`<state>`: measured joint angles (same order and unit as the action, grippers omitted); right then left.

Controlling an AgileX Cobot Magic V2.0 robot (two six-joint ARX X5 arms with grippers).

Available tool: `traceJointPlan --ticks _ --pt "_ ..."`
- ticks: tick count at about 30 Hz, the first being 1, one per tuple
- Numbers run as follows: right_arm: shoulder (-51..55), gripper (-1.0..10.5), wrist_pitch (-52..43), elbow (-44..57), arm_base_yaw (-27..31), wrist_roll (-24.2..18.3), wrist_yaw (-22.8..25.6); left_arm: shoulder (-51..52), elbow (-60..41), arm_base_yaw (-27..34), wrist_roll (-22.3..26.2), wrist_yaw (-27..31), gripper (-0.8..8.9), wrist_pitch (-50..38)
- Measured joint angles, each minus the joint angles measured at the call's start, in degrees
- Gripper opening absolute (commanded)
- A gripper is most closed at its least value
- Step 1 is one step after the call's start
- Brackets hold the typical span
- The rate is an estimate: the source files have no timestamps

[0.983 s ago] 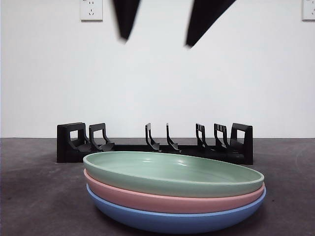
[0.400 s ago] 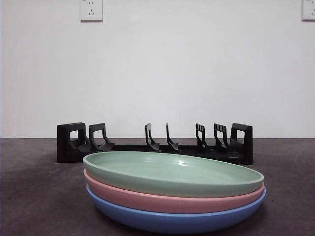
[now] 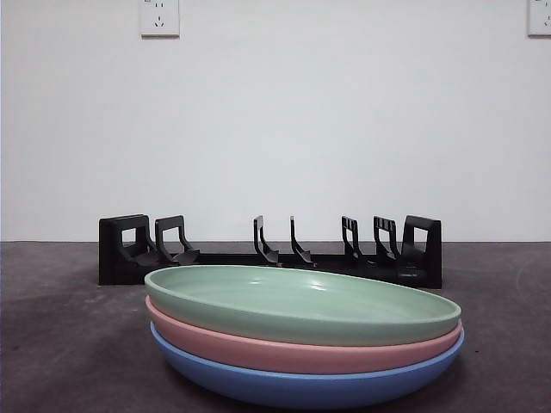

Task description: Place the plate

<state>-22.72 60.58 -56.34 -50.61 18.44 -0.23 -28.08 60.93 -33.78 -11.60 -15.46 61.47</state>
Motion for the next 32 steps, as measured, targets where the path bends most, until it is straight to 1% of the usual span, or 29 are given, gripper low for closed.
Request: traceJointPlan --ticks 4,5,6,7,8,9,10,11,15,32 --pt "1.09 5.2 0.00 0.00 0.00 0.50 0.00 0.00 0.00 0.02 -0.02 1.90 4.90 0.57" --pt "1.09 5.2 0.00 0.00 0.00 0.55 0.00 0.00 0.00 0.00 0.00 1.99 4.74 0.90" --pt "1.09 4.8 0.00 0.02 0.00 0.55 0.00 0.00 0.00 0.00 0.00 2.03 4.18 1.22" --pt "1.09 4.1 0.00 0.04 0.00 0.59 0.00 0.00 -0.02 0.00 0.00 2.03 3.46 1.36" --pt "1.09 2.6 0.00 0.04 0.00 0.92 0.00 0.00 0.00 0.00 0.02 2.03 2.09 1.36" --pt "1.09 0.8 0.02 0.04 0.00 0.96 -0.02 0.00 0.00 0.00 0.02 2.03 0.28 1.38" --pt "1.09 -0.1 0.04 0.04 0.00 0.96 -0.02 0.00 0.00 0.00 0.02 2.03 0.16 1.53" --pt "1.09 0.2 0.11 0.04 0.00 0.96 0.00 0.00 0.00 0.00 0.02 2.05 0.16 1.84" --pt "1.09 0.2 0.13 0.04 0.00 0.94 0.15 0.00 0.00 0.02 0.02 3.54 0.21 2.69" --pt "1.09 0.2 -0.17 0.04 0.00 0.94 0.17 0.02 -0.15 0.15 0.02 3.78 0.21 1.70"
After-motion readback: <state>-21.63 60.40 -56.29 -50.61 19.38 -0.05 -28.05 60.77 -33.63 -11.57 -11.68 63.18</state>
